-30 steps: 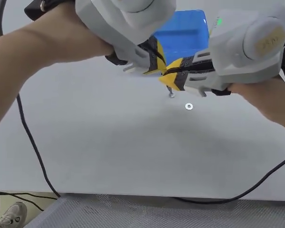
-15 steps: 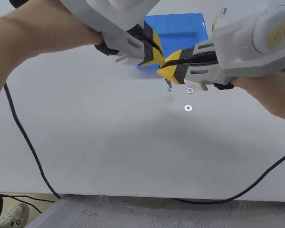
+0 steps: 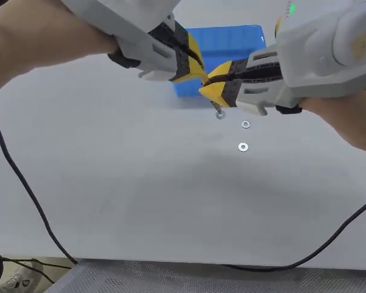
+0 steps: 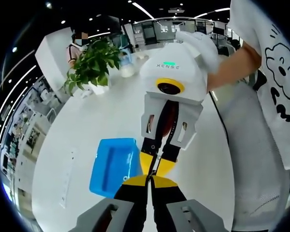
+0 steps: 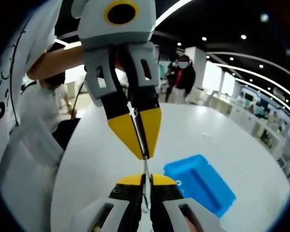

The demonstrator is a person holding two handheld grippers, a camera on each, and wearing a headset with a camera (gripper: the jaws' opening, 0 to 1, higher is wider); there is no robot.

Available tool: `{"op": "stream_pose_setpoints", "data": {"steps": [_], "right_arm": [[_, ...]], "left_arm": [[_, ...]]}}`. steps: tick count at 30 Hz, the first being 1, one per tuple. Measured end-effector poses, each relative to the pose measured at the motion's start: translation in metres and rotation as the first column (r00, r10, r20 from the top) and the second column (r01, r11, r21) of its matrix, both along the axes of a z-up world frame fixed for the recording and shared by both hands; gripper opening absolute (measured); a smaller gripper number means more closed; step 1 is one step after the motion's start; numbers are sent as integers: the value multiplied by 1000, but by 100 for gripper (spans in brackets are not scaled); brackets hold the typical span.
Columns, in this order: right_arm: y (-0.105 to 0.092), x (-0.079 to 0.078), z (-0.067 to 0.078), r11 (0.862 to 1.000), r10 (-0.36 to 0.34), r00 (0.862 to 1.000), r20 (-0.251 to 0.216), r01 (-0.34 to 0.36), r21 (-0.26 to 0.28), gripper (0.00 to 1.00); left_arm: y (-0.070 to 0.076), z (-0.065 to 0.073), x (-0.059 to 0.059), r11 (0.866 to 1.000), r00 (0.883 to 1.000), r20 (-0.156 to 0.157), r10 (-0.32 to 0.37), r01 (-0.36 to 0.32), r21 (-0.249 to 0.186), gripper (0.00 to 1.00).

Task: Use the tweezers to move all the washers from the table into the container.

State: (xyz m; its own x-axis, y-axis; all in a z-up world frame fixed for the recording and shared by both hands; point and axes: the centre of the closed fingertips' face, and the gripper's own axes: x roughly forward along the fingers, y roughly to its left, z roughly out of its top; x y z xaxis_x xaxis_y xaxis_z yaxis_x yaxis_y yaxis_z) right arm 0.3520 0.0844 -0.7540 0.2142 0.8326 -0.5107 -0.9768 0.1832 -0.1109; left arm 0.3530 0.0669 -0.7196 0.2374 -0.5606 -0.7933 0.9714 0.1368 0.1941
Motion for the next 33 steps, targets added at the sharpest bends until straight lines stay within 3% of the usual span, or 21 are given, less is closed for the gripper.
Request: {"op": "stream_pose_setpoints", "data": {"steps": [11,13,16,20,23,33], "right_arm": [[-6,1,-5,1000,14,1000,4,-14,-18,1],[-6,0,-2,1000,8,1000,-4,-8,-1,1],[-5,2,-2,1000,9,1000,7,-9,-8,0],[-6,4,-2,1000,10,1000,13,-10,-18,0],[-7,3,-2,1000,15,1000,18,-15,-22,0],[-5,1,-3,999,36,999,28,-35,-37,0]], "left_arm": [[1,7,-6,1000,999,-18,-27,27,12,0],[-2,9,-6,999,999,-15,-32,32,-7,0],[-4,10,-4,999,999,7,-45,45,5,0],[-7,10,-2,1000,1000,-2,-22,22,-8,0],[-7,10,-2,999,999,16,-48,48,-13,0],[-8,7,-5,997,998,-4,-71,71,-9,0]]}}
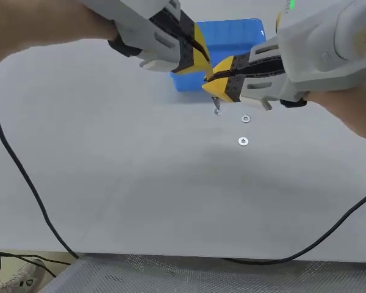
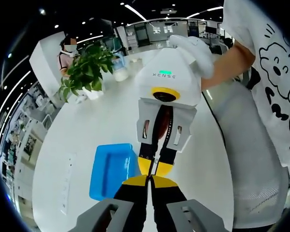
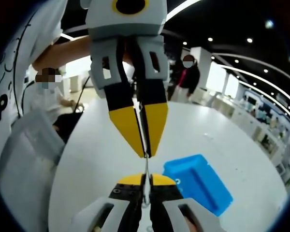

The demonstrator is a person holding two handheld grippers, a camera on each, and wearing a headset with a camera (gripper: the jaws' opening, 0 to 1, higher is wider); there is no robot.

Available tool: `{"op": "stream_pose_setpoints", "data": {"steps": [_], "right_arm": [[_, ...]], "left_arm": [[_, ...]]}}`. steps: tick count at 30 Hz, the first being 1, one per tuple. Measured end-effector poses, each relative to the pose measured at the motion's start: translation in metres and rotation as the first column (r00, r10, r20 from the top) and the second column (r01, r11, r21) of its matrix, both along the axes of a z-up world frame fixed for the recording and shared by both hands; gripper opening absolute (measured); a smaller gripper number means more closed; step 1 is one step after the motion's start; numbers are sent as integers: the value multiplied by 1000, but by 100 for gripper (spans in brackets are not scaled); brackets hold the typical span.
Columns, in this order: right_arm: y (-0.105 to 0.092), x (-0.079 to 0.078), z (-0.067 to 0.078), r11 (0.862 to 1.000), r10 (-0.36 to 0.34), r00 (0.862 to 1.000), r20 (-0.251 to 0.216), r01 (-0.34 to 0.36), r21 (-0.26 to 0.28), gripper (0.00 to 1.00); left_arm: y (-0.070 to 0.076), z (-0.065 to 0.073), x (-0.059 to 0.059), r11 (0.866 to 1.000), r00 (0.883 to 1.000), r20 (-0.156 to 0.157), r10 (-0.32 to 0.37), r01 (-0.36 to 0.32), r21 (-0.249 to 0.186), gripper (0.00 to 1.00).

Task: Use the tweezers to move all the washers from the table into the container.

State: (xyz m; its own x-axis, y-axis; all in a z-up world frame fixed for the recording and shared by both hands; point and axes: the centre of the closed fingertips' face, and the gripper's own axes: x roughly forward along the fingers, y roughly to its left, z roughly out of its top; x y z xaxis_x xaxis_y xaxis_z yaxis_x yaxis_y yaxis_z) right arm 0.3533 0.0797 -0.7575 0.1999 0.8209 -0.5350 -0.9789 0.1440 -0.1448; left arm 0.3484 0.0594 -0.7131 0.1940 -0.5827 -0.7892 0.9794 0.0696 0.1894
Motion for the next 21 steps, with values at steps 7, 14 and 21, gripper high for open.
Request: {"op": "stream_pose_setpoints", "data": {"steps": [7,14,21], "right_arm": [[1,4,4,1000,-4,1000,11,4,-3,1],[-3,17,12,1000,-27,999,39,27,-2,1],[-4,35,12,998,-57,997,61,56,4,1]], "left_arm": [[-4,1,1,1000,1000,20,-5,5,15,0],[-9,9,14,1000,998,65,21,-22,13,0],[-10,11,31,999,994,102,29,-32,20,0]]}}
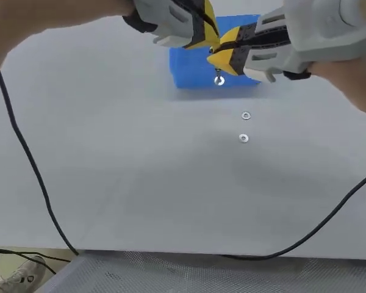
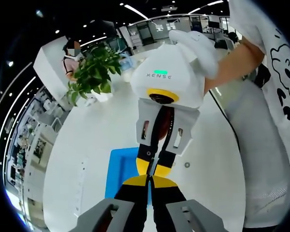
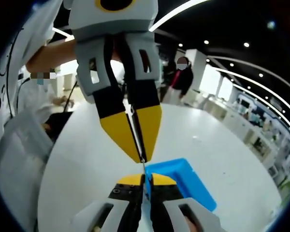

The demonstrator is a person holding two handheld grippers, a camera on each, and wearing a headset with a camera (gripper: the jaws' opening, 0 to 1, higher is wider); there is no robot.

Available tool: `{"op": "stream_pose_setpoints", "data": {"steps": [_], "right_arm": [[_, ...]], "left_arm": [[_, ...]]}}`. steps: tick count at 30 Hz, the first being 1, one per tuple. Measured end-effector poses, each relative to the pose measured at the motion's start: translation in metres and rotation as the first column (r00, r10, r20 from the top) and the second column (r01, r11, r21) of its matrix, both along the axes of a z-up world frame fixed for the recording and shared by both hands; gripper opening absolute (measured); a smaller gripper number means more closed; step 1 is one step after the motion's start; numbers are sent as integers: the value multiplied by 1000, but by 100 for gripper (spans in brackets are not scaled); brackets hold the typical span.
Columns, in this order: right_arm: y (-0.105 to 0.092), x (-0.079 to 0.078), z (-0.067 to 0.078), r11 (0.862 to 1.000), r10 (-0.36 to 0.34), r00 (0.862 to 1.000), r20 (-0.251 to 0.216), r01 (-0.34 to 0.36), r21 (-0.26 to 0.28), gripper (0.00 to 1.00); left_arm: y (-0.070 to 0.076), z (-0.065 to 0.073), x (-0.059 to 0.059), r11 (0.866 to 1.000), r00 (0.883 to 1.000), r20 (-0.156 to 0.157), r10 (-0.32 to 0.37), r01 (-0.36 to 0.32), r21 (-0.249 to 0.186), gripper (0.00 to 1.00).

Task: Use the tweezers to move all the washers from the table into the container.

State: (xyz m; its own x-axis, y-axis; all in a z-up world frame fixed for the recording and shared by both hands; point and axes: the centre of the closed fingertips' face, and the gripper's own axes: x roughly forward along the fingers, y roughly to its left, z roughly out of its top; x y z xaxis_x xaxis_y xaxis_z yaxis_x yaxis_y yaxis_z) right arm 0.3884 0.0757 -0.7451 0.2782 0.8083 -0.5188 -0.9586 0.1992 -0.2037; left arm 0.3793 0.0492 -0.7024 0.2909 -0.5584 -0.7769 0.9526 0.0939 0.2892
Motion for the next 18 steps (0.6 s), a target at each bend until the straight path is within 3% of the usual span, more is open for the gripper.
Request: {"op": "stream_pose_setpoints", "data": {"steps": [3,7,11,18], "right_arm": [[-1,9,-3,1000,-20,1000,-3,20,6,1],[-1,17,-7,999,-32,999,-8,32,6,1],[0,16,-4,999,-29,999,-27,30,20,1],[0,13,9,999,-27,1000,-9,27,27,1]], "left_arm": [[-1,-2,9,1000,1000,4,22,-22,-8,0],[0,-3,18,997,998,-20,63,-63,-32,0],[-1,0,15,997,998,-36,58,-59,-47,0],[-1,10,13,998,999,-19,40,-41,-55,0]]}}
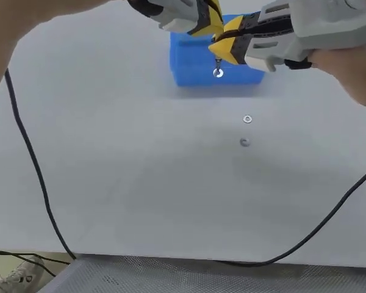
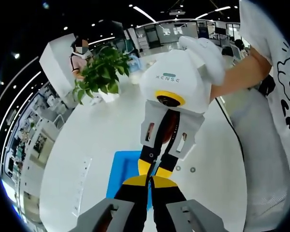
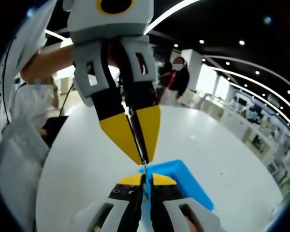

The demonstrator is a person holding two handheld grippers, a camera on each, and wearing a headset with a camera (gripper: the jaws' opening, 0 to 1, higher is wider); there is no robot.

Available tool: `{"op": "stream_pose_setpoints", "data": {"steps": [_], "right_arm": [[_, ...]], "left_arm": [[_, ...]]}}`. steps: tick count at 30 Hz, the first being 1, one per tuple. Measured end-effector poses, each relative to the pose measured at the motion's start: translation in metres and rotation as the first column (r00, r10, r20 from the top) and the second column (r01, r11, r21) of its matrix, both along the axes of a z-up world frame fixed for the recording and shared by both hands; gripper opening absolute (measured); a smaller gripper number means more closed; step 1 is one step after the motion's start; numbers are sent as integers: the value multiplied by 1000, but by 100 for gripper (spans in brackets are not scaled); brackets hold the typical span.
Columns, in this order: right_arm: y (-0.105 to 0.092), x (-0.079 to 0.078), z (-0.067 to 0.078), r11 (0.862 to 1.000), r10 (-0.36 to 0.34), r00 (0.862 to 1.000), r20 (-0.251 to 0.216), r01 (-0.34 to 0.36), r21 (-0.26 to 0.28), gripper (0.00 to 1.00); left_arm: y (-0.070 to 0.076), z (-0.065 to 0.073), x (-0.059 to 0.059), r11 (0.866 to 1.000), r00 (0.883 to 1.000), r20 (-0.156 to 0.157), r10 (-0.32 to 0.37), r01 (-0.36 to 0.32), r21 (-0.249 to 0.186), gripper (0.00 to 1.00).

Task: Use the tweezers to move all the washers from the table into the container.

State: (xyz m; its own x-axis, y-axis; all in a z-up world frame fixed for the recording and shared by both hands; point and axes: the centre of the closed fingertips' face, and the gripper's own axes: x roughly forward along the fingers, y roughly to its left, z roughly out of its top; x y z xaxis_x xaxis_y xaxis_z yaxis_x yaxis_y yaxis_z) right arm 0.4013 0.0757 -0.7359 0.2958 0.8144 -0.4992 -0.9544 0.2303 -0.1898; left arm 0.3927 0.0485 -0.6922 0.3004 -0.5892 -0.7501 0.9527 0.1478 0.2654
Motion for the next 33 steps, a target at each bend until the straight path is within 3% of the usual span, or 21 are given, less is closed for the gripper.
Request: {"op": "stream_pose_setpoints", "data": {"steps": [6,12,21,28,33], "right_arm": [[0,8,6,1000,-15,1000,26,15,7,1],[2,22,-1,999,-31,998,46,32,-7,1],[3,35,-27,998,-63,998,22,63,-17,1],[1,43,-39,997,-73,997,-2,73,-24,2],[-1,40,-46,996,-81,997,-17,80,-35,2]], "left_arm": [[-1,6,7,1000,1000,27,0,0,-5,0],[-1,-2,20,1000,999,47,10,-11,13,0],[-2,-26,28,998,999,43,27,-29,52,0],[-2,-35,31,998,999,29,37,-39,58,0],[0,-43,29,997,999,15,35,-36,69,0]]}}
